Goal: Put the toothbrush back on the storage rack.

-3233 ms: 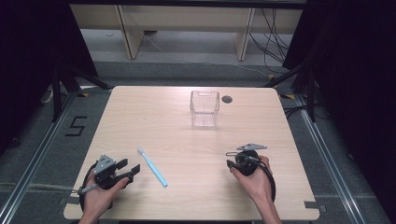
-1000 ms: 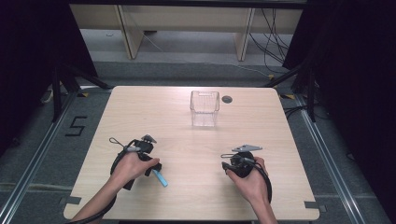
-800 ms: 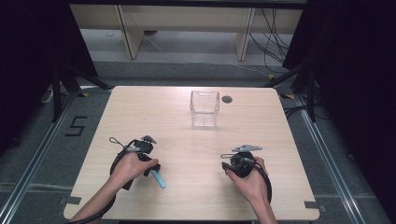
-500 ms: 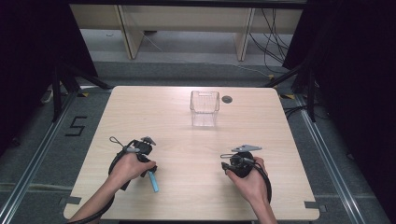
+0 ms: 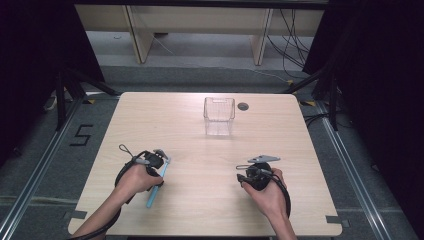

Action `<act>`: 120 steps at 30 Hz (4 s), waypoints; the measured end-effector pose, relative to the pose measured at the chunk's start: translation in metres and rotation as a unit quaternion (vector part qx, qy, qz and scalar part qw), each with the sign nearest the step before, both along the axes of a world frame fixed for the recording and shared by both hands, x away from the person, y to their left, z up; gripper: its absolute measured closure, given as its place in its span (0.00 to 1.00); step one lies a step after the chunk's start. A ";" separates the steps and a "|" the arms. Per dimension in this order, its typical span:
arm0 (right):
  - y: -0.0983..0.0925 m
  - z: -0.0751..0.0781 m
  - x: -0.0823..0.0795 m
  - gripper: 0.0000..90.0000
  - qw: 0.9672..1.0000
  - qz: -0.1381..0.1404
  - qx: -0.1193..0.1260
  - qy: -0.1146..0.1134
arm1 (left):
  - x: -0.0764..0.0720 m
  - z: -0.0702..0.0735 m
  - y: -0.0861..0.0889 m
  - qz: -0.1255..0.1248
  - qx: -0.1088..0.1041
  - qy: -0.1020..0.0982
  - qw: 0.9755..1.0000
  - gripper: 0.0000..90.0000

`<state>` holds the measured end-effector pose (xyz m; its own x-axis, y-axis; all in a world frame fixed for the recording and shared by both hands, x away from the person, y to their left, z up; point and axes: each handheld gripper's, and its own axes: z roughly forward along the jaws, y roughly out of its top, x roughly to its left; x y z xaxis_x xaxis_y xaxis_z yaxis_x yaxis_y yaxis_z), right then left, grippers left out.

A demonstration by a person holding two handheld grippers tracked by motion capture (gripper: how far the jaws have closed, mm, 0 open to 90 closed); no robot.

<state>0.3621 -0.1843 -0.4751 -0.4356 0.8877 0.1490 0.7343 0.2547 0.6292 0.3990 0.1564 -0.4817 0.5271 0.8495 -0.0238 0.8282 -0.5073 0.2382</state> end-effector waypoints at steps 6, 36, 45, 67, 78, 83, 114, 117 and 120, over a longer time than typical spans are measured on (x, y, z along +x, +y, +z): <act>0.000 0.000 0.000 0.66 1.000 0.003 -0.006 0.002 | -0.001 0.001 -0.001 -0.025 0.006 0.004 1.000 0.83; -0.002 -0.003 0.000 0.66 1.000 -0.004 -0.008 -0.002 | -0.012 0.015 0.019 -0.095 -0.070 -0.092 0.989 0.87; -0.003 -0.007 0.001 0.66 1.000 0.001 -0.019 -0.013 | -0.015 0.019 0.026 -0.090 -0.129 -0.139 0.978 0.87; 0.007 -0.006 -0.003 0.65 0.999 0.022 0.031 -0.039 | -0.030 0.008 0.045 -0.050 -0.256 -0.289 0.921 0.87; 0.013 -0.007 -0.003 0.65 0.995 0.050 0.036 -0.077 | -0.035 0.006 0.047 -0.047 -0.282 -0.351 0.892 0.87; 0.014 -0.010 -0.001 0.64 0.994 0.065 0.029 -0.087 | -0.035 0.006 0.046 -0.056 -0.296 -0.368 0.880 0.87; 0.021 -0.014 -0.003 0.64 0.992 0.071 0.030 -0.095 | -0.039 0.009 0.050 -0.043 -0.352 -0.463 0.813 0.87; 0.022 -0.015 -0.003 0.64 0.991 0.078 0.034 -0.099 | -0.040 0.009 0.050 -0.043 -0.355 -0.467 0.809 0.87; 0.023 -0.015 -0.004 0.64 0.991 0.073 0.031 -0.104 | -0.038 0.009 0.048 -0.047 -0.372 -0.474 0.796 0.87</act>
